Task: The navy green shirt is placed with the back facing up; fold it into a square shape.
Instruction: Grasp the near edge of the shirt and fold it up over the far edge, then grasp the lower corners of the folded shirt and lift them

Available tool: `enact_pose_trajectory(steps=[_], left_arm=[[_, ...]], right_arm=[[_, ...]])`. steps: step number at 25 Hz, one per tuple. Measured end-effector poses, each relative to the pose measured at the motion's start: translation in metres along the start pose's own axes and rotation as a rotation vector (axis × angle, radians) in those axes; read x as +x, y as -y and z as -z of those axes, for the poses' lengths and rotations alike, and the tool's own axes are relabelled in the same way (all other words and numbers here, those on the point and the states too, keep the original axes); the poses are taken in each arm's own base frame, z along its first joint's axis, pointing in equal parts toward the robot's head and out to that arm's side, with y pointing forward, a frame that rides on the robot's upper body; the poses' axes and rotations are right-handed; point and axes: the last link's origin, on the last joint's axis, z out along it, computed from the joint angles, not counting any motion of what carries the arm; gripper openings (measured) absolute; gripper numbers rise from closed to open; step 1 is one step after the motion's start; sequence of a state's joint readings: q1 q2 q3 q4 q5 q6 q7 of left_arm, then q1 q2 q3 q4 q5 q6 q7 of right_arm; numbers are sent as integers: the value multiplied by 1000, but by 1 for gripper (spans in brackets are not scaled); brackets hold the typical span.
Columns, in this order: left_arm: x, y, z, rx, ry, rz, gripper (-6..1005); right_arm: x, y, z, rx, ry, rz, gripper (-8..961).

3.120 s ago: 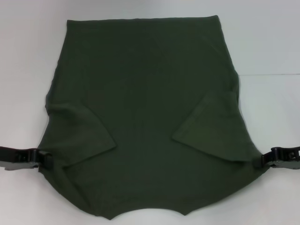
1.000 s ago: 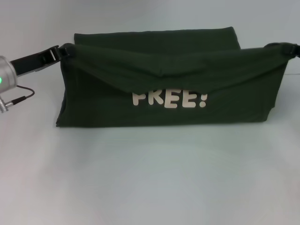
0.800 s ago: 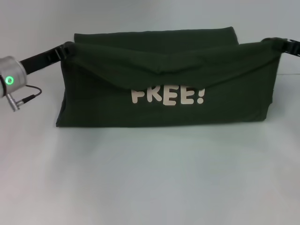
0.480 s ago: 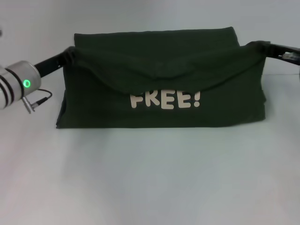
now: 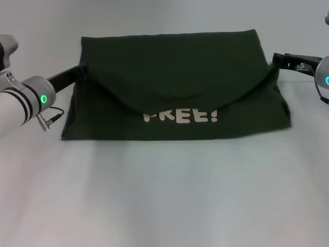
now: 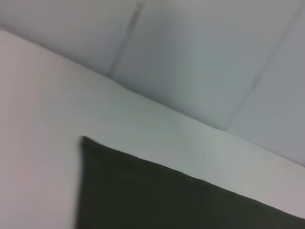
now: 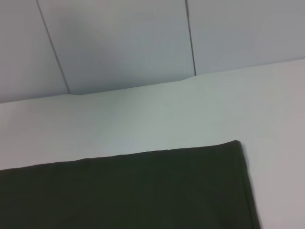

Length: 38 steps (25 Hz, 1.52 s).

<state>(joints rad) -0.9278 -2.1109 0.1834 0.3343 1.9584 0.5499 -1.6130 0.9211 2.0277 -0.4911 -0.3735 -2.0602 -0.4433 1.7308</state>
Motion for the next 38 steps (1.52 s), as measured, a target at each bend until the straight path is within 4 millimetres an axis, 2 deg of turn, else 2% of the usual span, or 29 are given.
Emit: enact_pose_trajectory(steps=[2, 8, 12, 13, 17, 20, 26, 31, 38], left_arm=[[2, 3, 0, 23, -7, 11, 152], [18, 18, 6, 14, -27, 12, 385], [26, 21, 27, -170, 10, -34, 581], [26, 22, 34, -217, 29, -51, 630], [20, 27, 57, -310, 131, -138, 675], [6, 35, 64, -284, 239, -185, 710], [-14, 48, 62, -182, 377, -221, 755], [-18, 59, 60, -110, 356, -285, 754], [-29, 57, 53, -84, 349, -462, 752]], right_arm=[[-2, 2, 0, 5, 2, 2, 253], [-12, 18, 8, -4, 23, 1, 386], [-10, 37, 30, -103, 34, -38, 475], [-9, 42, 37, -132, 38, -52, 522], [2, 60, 68, -267, 43, -100, 710], [9, 66, 84, -342, 17, -101, 780], [25, 73, 91, -339, -40, -83, 780], [31, 75, 92, -330, -66, -60, 780], [33, 75, 92, -325, -73, -55, 780]])
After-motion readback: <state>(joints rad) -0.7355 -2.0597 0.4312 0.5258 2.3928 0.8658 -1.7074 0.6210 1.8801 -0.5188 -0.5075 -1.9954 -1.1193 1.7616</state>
